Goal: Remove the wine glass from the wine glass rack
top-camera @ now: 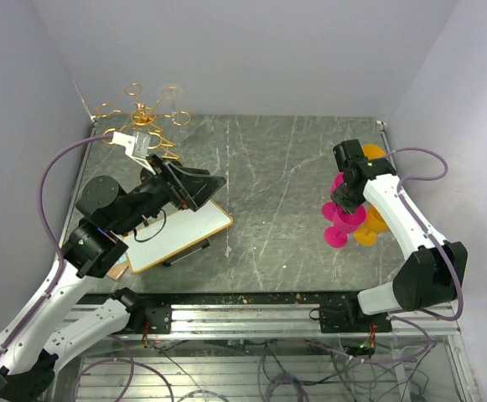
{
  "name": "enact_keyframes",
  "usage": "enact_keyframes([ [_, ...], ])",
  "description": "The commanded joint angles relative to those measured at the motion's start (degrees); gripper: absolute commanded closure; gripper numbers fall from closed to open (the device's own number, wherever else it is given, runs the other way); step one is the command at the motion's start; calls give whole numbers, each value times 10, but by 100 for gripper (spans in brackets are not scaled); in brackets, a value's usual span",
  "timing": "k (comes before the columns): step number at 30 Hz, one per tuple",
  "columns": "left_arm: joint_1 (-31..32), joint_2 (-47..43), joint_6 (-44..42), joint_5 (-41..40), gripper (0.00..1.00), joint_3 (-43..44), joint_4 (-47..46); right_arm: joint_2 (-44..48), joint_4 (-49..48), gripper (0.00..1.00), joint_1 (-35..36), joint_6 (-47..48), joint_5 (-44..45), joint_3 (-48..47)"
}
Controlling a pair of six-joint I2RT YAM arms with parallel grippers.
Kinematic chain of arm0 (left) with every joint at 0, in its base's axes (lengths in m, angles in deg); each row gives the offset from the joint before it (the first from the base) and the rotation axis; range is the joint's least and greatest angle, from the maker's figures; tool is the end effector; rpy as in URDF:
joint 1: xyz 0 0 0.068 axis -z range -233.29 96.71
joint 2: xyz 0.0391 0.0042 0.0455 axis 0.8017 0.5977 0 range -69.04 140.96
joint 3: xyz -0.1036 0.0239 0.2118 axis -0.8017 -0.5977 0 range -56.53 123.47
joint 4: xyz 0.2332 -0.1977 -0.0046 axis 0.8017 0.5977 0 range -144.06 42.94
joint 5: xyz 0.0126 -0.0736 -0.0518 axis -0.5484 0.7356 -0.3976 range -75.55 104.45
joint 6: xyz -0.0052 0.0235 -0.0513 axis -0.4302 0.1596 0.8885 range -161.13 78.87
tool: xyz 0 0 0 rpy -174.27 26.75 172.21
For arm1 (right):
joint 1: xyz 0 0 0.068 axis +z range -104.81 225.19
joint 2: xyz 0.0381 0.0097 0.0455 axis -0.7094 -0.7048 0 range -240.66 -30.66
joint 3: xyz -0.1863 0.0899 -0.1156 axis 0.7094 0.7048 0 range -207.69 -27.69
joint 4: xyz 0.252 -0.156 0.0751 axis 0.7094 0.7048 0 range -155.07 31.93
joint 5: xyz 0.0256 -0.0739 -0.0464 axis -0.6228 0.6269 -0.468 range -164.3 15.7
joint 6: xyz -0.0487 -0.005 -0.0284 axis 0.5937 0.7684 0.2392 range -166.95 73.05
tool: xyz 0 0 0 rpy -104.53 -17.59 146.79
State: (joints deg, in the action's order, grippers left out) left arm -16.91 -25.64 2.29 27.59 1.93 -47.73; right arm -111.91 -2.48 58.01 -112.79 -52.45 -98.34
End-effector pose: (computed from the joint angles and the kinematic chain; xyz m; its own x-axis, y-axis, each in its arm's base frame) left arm 0.1820 -0.1453 0.4201 -0.4326 -0.5126 -0.7416 0.6350 0.4107 -0.6543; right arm 0.3109 0.0556 0.2371 -0.4742 0.7606 -0.4435 0.8103 0.5740 0.1181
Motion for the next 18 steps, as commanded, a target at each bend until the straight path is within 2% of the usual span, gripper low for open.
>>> enact_keyframes([
  [1,-2,-3,-9,-12,2,21,-1,5,25,71,-2,10,11,-36],
  [4,-2,3,-10,-10,2,24,0,17,47,67,-2,15,9,-58],
  [6,-2,6,-12,-9,2,28,4,33,57,61,-2,23,6,-68],
  [9,-2,8,-14,-12,2,32,10,65,54,42,-2,42,4,-74],
  [13,-2,9,-18,-21,3,38,25,130,21,23,-2,86,-8,-62],
  [17,-2,25,-29,-83,2,76,104,206,-15,2,-2,117,-15,-38],
  [18,-2,33,-33,-105,1,93,132,233,-30,1,-2,123,-15,-32],
])
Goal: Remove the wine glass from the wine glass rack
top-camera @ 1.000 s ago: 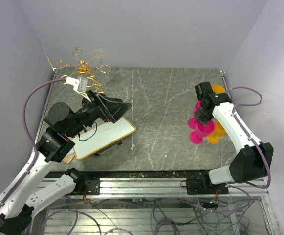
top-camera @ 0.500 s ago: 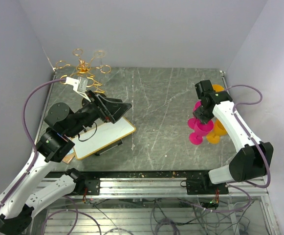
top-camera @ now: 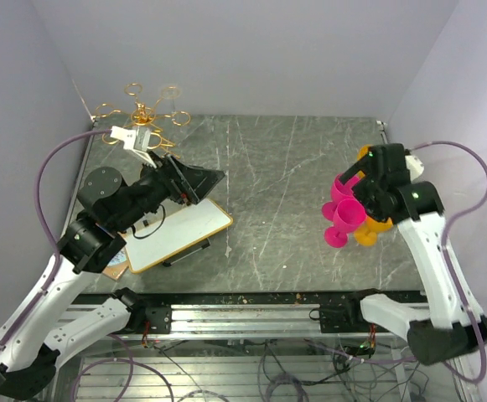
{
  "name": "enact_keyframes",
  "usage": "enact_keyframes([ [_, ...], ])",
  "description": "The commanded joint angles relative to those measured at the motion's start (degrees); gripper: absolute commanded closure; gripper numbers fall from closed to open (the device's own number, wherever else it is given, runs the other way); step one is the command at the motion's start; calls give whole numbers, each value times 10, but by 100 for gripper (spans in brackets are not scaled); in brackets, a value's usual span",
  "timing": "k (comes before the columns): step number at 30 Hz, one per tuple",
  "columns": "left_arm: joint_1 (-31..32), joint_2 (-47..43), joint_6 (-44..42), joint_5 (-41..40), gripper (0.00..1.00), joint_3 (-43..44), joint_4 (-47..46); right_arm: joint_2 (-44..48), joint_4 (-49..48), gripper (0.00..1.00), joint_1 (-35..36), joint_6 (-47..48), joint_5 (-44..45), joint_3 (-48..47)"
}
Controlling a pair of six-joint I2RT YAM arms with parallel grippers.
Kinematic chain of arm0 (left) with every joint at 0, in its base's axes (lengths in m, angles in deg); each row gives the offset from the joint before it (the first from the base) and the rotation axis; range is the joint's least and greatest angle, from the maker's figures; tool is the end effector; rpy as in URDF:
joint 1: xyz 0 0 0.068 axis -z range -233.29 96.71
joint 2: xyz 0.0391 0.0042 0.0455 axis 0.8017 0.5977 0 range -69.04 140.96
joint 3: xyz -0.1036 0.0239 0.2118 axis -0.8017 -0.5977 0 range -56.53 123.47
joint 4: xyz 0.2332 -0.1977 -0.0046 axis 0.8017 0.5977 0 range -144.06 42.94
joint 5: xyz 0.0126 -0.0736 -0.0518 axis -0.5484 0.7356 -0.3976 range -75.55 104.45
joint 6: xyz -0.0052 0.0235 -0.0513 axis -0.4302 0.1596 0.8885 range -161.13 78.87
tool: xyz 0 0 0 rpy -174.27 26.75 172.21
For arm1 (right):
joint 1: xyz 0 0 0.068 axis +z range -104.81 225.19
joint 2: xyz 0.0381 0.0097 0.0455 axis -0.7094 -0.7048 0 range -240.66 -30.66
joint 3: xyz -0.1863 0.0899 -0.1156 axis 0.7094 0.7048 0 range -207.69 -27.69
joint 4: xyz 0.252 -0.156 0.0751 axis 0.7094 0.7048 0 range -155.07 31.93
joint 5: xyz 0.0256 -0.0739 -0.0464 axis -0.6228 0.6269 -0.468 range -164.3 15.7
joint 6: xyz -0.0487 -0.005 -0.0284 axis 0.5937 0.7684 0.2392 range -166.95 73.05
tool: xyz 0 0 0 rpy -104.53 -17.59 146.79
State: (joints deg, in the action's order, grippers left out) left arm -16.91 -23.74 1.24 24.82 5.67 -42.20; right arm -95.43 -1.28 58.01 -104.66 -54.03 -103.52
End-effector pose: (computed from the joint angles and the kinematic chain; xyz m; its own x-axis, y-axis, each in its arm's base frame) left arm 0.1848 -0.1450 0.4268 -0.4383 -0.5005 -0.7466 0.5855 0.4713 -0.6596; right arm 0.2619 0.0455 0.3452 -0.4175 0.7182 -0.5566 0.6540 0.6628 0.3647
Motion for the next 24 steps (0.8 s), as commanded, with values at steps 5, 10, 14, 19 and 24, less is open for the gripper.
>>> enact_keyframes([
  [5,-2,92,-60,-166,0,172,200,167,-106,0,-1,53,8,63],
  [10,-2,193,-96,-284,0,295,293,238,-146,0,0,47,17,106],
  [14,-17,260,-109,-332,1,365,312,255,-149,0,2,40,21,131],
  [19,-67,335,-112,-326,6,432,298,274,-164,0,9,38,32,165],
  [24,-145,404,-113,-249,11,492,275,288,-176,0,16,37,40,181],
])
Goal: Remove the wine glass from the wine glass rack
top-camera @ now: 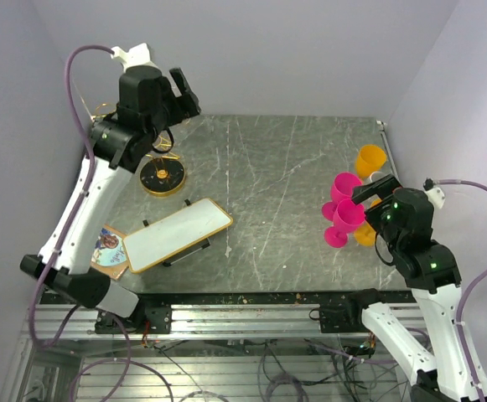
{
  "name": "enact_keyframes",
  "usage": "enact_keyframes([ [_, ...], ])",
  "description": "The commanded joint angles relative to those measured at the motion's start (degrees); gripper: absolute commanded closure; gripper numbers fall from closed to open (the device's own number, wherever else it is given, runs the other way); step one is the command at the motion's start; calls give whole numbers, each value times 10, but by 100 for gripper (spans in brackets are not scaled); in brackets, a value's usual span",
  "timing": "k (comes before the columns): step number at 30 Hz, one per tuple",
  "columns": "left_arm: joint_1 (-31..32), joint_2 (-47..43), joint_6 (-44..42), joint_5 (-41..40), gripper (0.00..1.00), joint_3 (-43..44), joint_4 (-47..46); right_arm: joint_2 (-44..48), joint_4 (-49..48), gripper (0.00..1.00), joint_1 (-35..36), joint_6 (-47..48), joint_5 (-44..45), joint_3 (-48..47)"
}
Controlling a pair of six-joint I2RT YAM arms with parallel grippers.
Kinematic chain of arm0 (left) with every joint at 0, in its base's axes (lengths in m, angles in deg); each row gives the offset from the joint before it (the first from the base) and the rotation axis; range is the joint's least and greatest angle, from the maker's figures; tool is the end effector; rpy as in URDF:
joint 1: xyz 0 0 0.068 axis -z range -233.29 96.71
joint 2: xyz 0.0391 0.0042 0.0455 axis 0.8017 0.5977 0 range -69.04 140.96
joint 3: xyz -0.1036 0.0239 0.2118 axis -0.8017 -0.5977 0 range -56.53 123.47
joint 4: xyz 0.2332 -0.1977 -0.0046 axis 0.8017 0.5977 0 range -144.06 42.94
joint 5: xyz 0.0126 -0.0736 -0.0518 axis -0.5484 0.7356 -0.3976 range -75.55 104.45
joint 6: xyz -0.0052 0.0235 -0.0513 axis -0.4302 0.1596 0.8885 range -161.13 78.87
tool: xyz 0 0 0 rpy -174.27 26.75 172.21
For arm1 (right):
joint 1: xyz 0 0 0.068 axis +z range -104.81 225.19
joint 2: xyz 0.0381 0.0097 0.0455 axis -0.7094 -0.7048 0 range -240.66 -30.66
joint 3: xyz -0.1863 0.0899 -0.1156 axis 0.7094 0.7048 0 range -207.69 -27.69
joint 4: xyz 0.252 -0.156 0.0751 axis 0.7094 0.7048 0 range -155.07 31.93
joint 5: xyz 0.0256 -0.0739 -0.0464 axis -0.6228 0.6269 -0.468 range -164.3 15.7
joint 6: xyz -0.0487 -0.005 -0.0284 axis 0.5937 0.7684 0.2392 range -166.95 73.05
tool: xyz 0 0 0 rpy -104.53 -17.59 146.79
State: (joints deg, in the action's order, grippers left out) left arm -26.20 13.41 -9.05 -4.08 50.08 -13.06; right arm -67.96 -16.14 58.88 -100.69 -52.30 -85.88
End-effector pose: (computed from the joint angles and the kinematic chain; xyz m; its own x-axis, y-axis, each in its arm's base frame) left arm 0.3072 -0.1430 0.4801 -0.3041 -0.4101 -0.8599 -0.0004 0.9027 -0.4303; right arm 0.1867 0.0302 0.3592 -0.1880 0.7237 -0.6640 0.4284 0.6688 0.6076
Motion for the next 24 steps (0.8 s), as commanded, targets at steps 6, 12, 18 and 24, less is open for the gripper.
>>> enact_keyframes([
  [6,-136,116,-37,107,15,124,-36,22,-33,0,11,-3,28,33],
  [12,-194,211,-77,170,20,212,-18,29,-34,0,14,-2,34,39],
  [18,-221,306,-120,219,22,302,3,23,-36,0,15,-4,37,40],
  [24,-236,359,-136,242,20,347,-1,14,-41,0,16,-4,36,43],
])
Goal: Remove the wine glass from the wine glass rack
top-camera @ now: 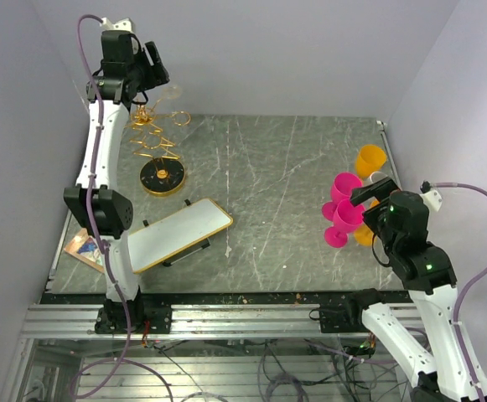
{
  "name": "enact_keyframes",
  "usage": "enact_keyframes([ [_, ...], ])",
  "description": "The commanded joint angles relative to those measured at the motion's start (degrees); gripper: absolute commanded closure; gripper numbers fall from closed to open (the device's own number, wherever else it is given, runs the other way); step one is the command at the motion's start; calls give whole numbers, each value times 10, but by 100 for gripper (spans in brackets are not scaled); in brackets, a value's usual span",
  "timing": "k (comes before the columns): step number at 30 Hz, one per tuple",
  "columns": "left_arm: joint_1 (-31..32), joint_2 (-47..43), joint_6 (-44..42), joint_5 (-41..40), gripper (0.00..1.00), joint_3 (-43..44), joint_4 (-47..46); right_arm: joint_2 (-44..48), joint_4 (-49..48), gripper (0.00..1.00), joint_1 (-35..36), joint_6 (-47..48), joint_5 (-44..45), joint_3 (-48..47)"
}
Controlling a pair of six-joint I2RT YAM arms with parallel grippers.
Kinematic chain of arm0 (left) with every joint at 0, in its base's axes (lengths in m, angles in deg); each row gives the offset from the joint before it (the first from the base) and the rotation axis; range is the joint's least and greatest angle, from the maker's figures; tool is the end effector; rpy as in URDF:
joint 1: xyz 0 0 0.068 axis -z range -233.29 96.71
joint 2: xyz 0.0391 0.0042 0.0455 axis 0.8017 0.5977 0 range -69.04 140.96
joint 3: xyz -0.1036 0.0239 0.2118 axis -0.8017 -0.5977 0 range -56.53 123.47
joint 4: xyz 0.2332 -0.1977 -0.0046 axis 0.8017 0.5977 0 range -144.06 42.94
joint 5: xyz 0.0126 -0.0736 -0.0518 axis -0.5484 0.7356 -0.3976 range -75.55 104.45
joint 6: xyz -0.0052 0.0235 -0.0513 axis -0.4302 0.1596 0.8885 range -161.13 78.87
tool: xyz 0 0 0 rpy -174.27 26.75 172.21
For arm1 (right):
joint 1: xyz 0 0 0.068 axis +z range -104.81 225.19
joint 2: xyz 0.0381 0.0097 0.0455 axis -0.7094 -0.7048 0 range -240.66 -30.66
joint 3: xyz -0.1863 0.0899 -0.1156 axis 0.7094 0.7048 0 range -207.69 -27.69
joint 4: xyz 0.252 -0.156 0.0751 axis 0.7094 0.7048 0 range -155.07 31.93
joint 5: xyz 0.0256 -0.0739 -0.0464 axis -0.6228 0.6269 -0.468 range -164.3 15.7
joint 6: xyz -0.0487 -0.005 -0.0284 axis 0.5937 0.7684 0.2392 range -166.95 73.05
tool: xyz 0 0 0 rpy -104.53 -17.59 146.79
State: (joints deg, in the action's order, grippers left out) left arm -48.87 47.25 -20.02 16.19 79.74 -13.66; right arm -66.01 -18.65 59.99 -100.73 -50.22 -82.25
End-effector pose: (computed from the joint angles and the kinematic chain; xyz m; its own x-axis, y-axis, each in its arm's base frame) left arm 0.4791 -0.0383 0.4332 -0.3625 -0.3330 -0.8705 -0.0268 0.9373 -0.3474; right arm 0.1866 0.0326 0.3472 -0.1663 0.7179 -0.6760 0.4261 0.6706 0.6073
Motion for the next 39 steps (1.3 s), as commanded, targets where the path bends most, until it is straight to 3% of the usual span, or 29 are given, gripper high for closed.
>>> enact_keyframes([
  [1,-10,27,-26,45,19,55,5,-7,-16,0,4,-4,15,7],
  [6,-12,50,-19,67,21,57,1,-13,-21,0,4,-5,15,10],
  [11,-12,59,-23,81,32,56,9,-14,-22,0,4,-5,16,10],
  [17,-15,54,-37,98,39,39,27,-15,-24,0,4,-5,16,12],
  [33,-35,52,-15,162,46,10,23,-19,-22,0,5,-7,17,11],
  [39,-35,54,-7,180,61,5,19,-19,-20,0,5,-8,20,10],
])
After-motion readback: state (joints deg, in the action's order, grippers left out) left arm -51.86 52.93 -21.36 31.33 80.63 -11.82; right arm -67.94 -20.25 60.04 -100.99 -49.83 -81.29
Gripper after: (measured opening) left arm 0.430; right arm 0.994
